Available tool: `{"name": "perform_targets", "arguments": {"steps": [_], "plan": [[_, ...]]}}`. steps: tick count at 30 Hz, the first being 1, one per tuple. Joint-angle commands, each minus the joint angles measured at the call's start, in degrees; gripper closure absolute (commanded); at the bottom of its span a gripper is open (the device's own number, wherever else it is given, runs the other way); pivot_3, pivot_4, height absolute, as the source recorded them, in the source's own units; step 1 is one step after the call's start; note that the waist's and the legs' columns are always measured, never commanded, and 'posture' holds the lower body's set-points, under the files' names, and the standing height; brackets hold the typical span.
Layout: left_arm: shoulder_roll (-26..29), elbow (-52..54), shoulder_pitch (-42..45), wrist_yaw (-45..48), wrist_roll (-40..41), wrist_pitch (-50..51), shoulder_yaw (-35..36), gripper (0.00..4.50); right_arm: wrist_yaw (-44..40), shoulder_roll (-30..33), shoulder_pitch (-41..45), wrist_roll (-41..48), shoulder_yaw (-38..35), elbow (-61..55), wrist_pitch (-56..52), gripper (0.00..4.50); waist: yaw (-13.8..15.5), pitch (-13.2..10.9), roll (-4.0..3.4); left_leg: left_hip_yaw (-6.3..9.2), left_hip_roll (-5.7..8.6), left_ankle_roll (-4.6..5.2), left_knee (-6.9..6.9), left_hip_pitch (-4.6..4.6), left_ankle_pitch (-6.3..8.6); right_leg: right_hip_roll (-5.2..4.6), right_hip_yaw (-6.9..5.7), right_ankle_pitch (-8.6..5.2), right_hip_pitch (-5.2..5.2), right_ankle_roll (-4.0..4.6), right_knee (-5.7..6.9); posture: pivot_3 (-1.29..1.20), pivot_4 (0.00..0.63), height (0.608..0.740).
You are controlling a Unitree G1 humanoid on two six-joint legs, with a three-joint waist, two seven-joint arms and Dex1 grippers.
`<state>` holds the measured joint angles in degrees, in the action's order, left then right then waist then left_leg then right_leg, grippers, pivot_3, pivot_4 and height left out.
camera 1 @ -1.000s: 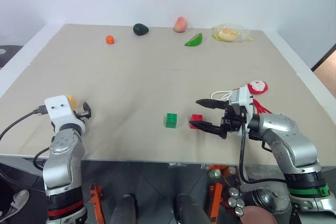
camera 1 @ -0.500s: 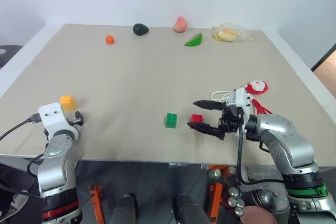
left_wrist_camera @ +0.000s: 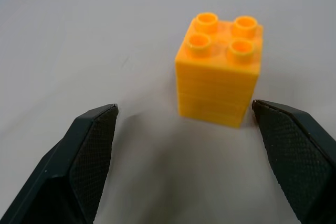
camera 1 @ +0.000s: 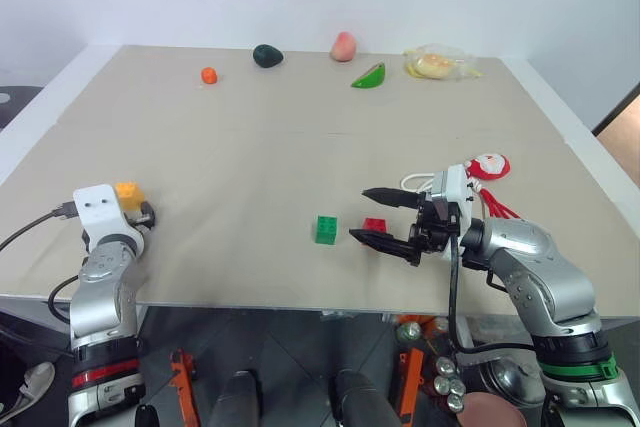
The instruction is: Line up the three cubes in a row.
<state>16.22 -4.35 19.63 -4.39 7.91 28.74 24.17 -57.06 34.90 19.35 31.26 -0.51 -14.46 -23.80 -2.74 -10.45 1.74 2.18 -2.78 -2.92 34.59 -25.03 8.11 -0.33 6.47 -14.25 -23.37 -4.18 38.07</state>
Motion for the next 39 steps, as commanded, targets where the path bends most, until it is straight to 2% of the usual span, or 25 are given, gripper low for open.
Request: {"name": "perform_targets", "arguments": {"steps": [1,5,9,13,15,20,23,27,29,34,39], "plan": [[1.78,-3.00,2.16,0.55,-0.45,-2.67,-0.38,0.27,0.22,0.51,-0.01,0.88,-1.53,-2.15,0.24,0.52,0.00,0.00,0.00,0.00,0.00,0.00,0.00,0.00,0.00,0.00,0.00,0.00,0.01,0.00,0.00,0.00,0.150,0.740],[2.63,-6.41,4.03,1.15,-0.56,-4.63,-1.30,0.27,0.22,0.64,-0.14,0.71,-1.73,-1.96,0.39,0.52,0.00,0.00,0.00,0.00,0.00,-0.01,0.00,0.00,-0.01,0.00,0.00,0.01,0.01,-0.01,0.00,0.00,0.150,0.740],[2.46,-6.88,4.46,2.16,-0.14,-5.69,-2.29,1.37,0.21,0.66,-0.13,0.54,-1.81,-1.66,0.65,0.52,0.00,0.00,0.00,0.00,0.00,-0.02,-0.01,0.00,-0.01,0.00,0.00,0.01,0.01,-0.02,0.00,0.00,0.150,0.740],[2.22,-6.46,3.79,2.33,0.06,-5.86,-2.70,2.84,0.04,0.77,0.07,0.46,-1.97,-1.20,0.84,0.52,-0.02,0.00,0.00,0.00,0.00,-0.03,-0.02,0.00,-0.02,0.00,0.00,0.01,0.00,-0.03,0.00,0.00,0.150,0.740],[2.25,-6.32,3.48,2.27,0.05,-5.87,-2.79,3.17,-0.06,0.85,0.15,0.44,-2.06,-1.01,0.92,0.52,-0.02,0.00,0.00,0.00,0.00,-0.03,-0.02,0.00,-0.02,0.00,0.00,0.02,0.00,-0.03,0.00,0.00,0.150,0.740],[2.58,-6.04,3.65,5.76,-0.18,-8.28,-5.41,3.17,-0.04,0.98,0.29,0.37,-1.99,-0.67,1.05,0.52,-0.01,0.00,0.00,0.00,0.00,-0.03,-0.03,0.00,-0.02,0.00,0.00,0.02,0.00,-0.05,0.00,0.00,0.150,0.740],[2.30,-6.19,5.47,14.11,1.88,-13.16,-9.08,3.17,0.12,0.98,0.48,0.31,-1.95,-0.56,1.00,0.52,0.11,0.00,0.00,0.00,0.00,-0.04,-0.02,-0.01,-0.02,-0.01,0.00,0.01,0.00,-0.02,0.00,0.00,0.150,0.740],[2.28,-7.47,7.80,27.81,6.51,-17.98,-12.81,3.17,0.45,1.35,0.14,0.37,-2.41,-0.99,0.86,0.52,0.19,0.00,0.00,0.00,0.01,-0.12,-0.02,-0.06,-0.07,-0.04,-0.02,0.00,0.00,-0.01,-0.03,0.00,0.150,0.740],[2.79,-7.69,8.42,37.65,9.20,-20.64,-15.49,3.17,0.84,1.65,-0.55,0.34,-2.80,-1.55,0.82,0.52,0.13,0.00,0.01,-0.01,0.02,-0.13,-0.03,-0.06,-0.07,-0.04,-0.02,0.00,-0.01,0.00,-0.04,0.00,0.150,0.740],[4.17,-7.32,8.44,58.51,16.11,-21.93,-19.95,3.17,2.05,2.18,-2.20,0.69,-3.67,-3.12,0.62,0.52,-0.03,0.00,0.00,-0.02,0.00,-0.14,-0.18,-0.04,-0.06,-0.02,-0.02,-0.07,-0.06,0.03,-0.03,0.00,0.150,0.740],[8.81,-10.89,7.97,78.62,18.28,-23.41,-24.25,3.17,2.96,2.65,-3.74,0.93,-4.53,-4.59,0.37,0.52,-0.09,-0.01,-0.02,-0.02,-0.04,-0.12,-0.22,-0.02,-0.04,0.02,-0.02,-0.13,-0.09,0.10,-0.03,0.00,0.150,0.740]]}}
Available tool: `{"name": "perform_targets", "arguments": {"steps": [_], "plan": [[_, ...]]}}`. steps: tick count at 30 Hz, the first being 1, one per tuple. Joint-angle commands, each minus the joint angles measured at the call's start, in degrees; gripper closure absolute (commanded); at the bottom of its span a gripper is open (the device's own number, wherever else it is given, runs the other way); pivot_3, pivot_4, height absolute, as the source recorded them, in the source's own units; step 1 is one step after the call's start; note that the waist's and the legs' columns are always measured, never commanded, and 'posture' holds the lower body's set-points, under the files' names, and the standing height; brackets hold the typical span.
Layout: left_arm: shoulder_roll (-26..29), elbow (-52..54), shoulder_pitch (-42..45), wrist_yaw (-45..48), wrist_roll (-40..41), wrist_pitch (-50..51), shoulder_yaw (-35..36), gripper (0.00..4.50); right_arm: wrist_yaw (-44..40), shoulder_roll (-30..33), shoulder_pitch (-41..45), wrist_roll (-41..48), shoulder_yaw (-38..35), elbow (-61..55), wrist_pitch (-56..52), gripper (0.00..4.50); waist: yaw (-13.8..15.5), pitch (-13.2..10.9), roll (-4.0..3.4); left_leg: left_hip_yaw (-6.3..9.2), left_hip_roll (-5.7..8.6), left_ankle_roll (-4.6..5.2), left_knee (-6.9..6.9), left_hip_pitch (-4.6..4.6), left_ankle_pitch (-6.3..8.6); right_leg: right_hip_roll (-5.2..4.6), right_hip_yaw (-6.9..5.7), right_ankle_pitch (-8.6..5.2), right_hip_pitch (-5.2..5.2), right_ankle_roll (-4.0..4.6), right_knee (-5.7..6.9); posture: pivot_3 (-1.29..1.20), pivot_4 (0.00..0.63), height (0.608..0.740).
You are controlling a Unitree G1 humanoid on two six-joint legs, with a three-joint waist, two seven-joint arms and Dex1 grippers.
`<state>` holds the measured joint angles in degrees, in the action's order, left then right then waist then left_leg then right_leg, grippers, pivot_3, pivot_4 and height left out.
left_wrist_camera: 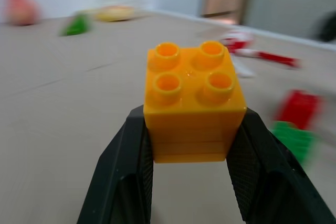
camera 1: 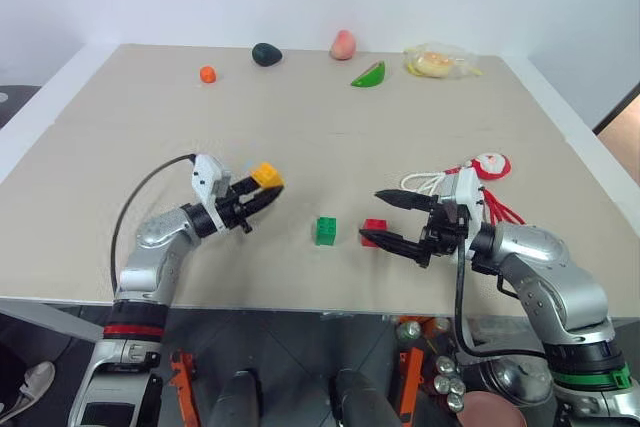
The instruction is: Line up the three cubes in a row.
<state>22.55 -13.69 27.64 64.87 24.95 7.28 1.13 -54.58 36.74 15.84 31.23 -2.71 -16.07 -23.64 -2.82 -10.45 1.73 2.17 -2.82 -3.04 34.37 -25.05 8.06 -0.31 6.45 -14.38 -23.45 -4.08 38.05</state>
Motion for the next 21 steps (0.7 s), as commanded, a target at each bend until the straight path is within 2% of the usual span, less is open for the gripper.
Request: {"name": "perform_targets", "arguments": {"steps": [1,12,21], "plan": [[3.48,-4.03,0.73,12.21,0.63,-3.02,-1.77,3.17,0.66,0.95,-0.53,1.09,-2.59,-3.32,0.12,0.52,0.03,0.00,-0.01,0.00,0.00,0.00,0.00,0.01,0.00,0.00,0.00,-0.01,0.00,0.02,0.00,0.00,0.150,0.740],[4.92,-31.18,15.33,24.93,-4.33,-12.98,-1.99,3.17,2.37,2.69,-4.46,2.65,-5.67,-7.22,-1.52,0.52,0.15,-0.01,0.02,-0.01,0.02,0.01,0.15,-0.10,0.00,-0.07,-0.02,-0.02,0.02,0.02,-0.01,0.00,0.150,0.740],[5.47,-40.36,18.10,27.63,-8.52,-23.05,-7.12,3.17,3.58,3.40,-6.44,3.74,-7.08,-9.57,-2.75,0.52,0.09,-0.01,0.01,0.10,-0.02,0.19,0.05,-0.11,0.11,0.01,-0.11,-0.08,0.01,-0.08,0.03,0.00,0.150,0.740]]}}
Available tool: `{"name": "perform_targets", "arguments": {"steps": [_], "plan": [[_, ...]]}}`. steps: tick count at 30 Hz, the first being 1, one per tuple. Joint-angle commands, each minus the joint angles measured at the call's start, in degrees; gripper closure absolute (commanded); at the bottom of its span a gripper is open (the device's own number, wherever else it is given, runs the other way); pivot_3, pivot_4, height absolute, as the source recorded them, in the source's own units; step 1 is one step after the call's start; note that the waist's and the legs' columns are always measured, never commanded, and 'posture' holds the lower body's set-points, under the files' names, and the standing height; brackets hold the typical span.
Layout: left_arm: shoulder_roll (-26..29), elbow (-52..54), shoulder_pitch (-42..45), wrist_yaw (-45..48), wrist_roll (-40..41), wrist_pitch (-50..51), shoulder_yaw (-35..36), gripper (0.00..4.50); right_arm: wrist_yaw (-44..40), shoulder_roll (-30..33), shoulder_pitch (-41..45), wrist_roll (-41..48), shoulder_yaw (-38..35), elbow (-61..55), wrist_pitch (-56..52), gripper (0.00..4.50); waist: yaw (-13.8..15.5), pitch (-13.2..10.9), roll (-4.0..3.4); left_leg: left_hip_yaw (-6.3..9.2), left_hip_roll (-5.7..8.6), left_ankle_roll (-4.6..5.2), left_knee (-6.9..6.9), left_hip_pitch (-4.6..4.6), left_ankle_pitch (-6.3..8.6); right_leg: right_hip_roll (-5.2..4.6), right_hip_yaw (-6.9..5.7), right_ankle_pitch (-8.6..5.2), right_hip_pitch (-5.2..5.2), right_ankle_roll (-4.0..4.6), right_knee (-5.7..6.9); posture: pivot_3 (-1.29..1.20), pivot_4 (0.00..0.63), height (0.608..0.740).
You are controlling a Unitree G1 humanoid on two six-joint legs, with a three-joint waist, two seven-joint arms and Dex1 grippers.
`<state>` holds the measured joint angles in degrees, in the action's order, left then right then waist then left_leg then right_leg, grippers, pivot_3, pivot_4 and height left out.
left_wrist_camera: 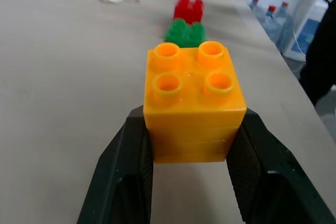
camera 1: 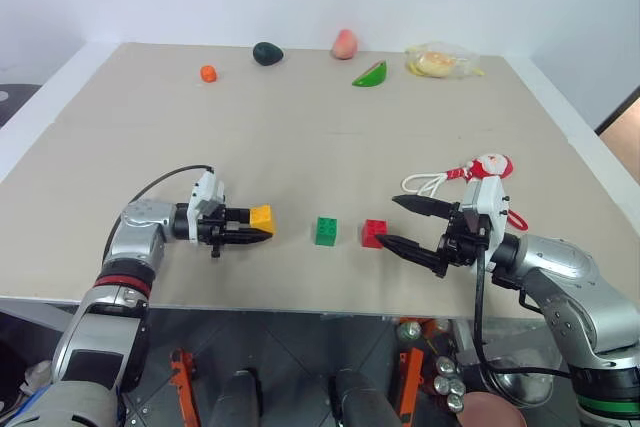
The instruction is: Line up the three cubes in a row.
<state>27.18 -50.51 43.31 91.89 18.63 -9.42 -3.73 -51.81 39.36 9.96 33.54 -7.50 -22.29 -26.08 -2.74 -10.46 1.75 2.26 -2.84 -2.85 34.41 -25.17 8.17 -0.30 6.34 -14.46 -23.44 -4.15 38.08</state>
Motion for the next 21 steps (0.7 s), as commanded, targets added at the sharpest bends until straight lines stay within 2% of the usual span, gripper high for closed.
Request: {"name": "perform_targets", "arguments": {"steps": [1,10,21], "plan": [[0.65,-5.23,3.02,0.61,-2.92,-8.08,-2.36,3.17,1.01,0.76,-0.72,1.51,-2.34,-3.56,-0.46,0.52,0.00,0.00,0.00,0.00,0.01,0.00,0.03,-0.01,0.00,-0.01,0.01,-0.05,0.01,0.08,0.00,0.00,0.150,0.740],[-3.04,-13.57,7.30,-1.05,-5.97,-18.28,0.43,3.17,2.14,0.80,-1.42,2.10,-2.53,-4.43,-1.04,0.52,0.00,0.00,0.00,-0.01,0.01,0.00,0.10,-0.01,0.00,-0.01,0.01,-0.02,0.02,0.13,0.00,0.00,0.150,0.740],[-3.31,-16.69,8.51,-1.47,-9.33,-21.37,1.23,3.17,2.15,0.95,-0.67,2.12,-2.27,-3.94,-1.09,0.52,0.00,0.00,0.00,0.01,0.01,0.00,0.09,-0.01,0.00,0.00,0.01,0.04,0.03,0.02,0.00,0.00,0.150,0.740]]}}
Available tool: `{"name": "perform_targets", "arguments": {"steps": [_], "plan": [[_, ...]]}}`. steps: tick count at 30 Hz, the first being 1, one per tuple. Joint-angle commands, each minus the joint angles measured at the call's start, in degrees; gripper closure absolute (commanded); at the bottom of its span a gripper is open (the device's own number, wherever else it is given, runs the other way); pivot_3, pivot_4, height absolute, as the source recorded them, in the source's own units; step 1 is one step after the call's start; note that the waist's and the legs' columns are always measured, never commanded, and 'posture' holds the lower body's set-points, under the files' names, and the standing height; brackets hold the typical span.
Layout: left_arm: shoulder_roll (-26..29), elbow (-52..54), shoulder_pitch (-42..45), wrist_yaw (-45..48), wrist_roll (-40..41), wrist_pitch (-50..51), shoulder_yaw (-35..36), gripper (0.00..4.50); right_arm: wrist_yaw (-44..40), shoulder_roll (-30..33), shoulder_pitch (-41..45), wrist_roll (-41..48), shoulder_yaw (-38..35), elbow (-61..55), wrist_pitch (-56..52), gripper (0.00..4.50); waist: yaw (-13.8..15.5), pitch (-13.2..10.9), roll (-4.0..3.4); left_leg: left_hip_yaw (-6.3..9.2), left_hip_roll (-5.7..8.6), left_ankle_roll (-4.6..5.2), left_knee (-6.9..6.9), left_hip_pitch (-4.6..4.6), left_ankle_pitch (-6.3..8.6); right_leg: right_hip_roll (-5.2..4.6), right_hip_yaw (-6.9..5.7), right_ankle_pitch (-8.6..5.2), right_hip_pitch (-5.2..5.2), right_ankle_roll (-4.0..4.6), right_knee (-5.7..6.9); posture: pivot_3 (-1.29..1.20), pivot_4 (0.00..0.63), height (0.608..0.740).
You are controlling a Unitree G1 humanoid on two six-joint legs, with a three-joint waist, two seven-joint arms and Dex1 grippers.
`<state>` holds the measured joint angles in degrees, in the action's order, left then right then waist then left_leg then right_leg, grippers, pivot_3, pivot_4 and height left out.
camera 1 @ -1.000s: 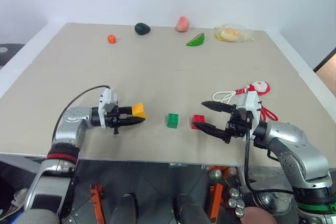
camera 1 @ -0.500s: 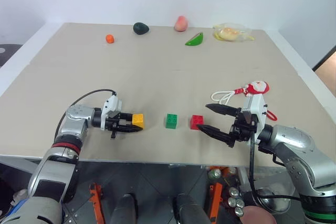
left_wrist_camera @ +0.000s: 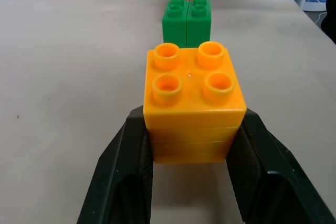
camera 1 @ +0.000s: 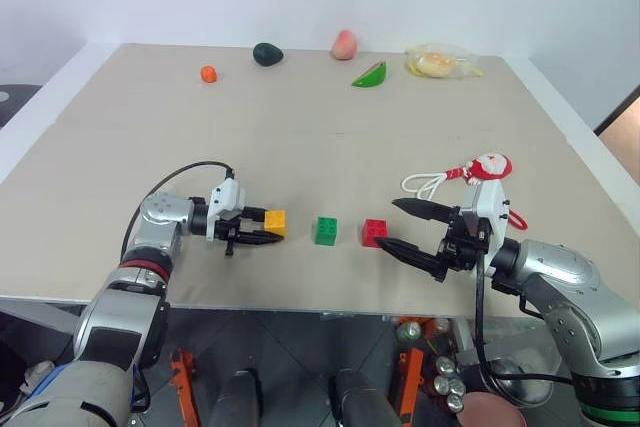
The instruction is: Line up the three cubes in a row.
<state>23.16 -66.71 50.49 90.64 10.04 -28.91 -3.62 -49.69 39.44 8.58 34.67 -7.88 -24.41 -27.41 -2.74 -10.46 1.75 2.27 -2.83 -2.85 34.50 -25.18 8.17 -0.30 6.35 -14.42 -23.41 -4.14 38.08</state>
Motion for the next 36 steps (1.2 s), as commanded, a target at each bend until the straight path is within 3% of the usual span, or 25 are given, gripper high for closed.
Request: {"name": "perform_targets", "arguments": {"steps": [1,11,13,18,20,29,32,36], "plan": [[0.83,-0.88,1.35,-0.78,-1.37,-2.54,1.00,3.17,-0.03,0.88,0.81,0.97,-1.85,-1.74,0.27,0.52,0.00,0.00,0.00,0.00,0.00,0.00,0.00,0.00,0.00,0.00,0.00,0.00,0.00,0.00,0.00,0.00,0.150,0.740],[0.60,-3.11,2.10,-5.10,-5.18,-6.11,0.71,3.17,-0.17,0.80,1.44,0.87,-1.59,-1.40,0.30,0.52,0.00,0.00,0.00,0.01,0.00,0.00,0.01,0.04,0.00,0.00,0.00,0.01,0.03,0.01,0.01,0.00,0.150,0.740],[0.26,-3.72,2.81,-8.74,-6.42,-7.07,0.60,2.14,-0.13,0.79,1.47,0.89,-1.63,-1.42,0.29,0.52,0.01,0.00,0.00,0.01,0.00,0.01,0.03,0.04,-0.01,0.00,0.00,0.02,0.04,0.04,0.01,0.00,0.150,0.740],[-0.61,-4.11,3.34,-8.74,-6.06,-6.73,1.47,0.44,-0.14,0.91,1.24,0.94,-1.86,-1.56,0.25,0.52,0.00,0.00,0.00,0.01,0.01,0.02,0.07,0.04,-0.02,0.00,0.01,0.05,0.06,0.02,0.01,0.00,0.150,0.740],[-0.83,-3.71,2.90,-7.05,-5.28,-6.49,2.10,0.03,-0.15,0.96,1.26,1.02,-1.99,-1.54,0.21,0.52,0.01,0.00,0.00,0.01,0.01,0.02,0.05,0.03,-0.02,0.00,0.01,0.07,0.05,-0.04,0.01,0.00,0.150,0.740],[0.65,4.78,-1.30,1.86,2.41,2.54,4.59,0.03,-0.99,0.88,3.10,0.97,-1.22,-0.08,0.53,0.52,-0.04,0.00,0.00,0.06,0.01,0.01,0.00,0.02,-0.01,0.02,-0.01,0.10,0.03,-0.17,0.03,0.00,0.150,0.740],[2.83,8.29,-3.97,1.60,2.82,2.18,5.35,0.03,-1.58,0.77,4.08,0.78,-0.86,0.82,0.78,0.52,-0.06,0.00,0.00,0.05,-0.01,0.01,0.01,0.04,-0.01,0.02,-0.01,0.11,0.03,-0.14,0.04,0.00,0.150,0.740],[7.56,7.04,-6.29,-6.13,1.88,-1.17,8.35,0.03,-2.29,0.09,5.38,0.27,0.20,2.05,1.31,0.52,-0.10,0.00,0.00,0.06,-0.02,0.02,0.02,0.06,-0.01,0.02,-0.02,0.08,0.04,-0.08,0.06,0.00,0.150,0.740]]}}
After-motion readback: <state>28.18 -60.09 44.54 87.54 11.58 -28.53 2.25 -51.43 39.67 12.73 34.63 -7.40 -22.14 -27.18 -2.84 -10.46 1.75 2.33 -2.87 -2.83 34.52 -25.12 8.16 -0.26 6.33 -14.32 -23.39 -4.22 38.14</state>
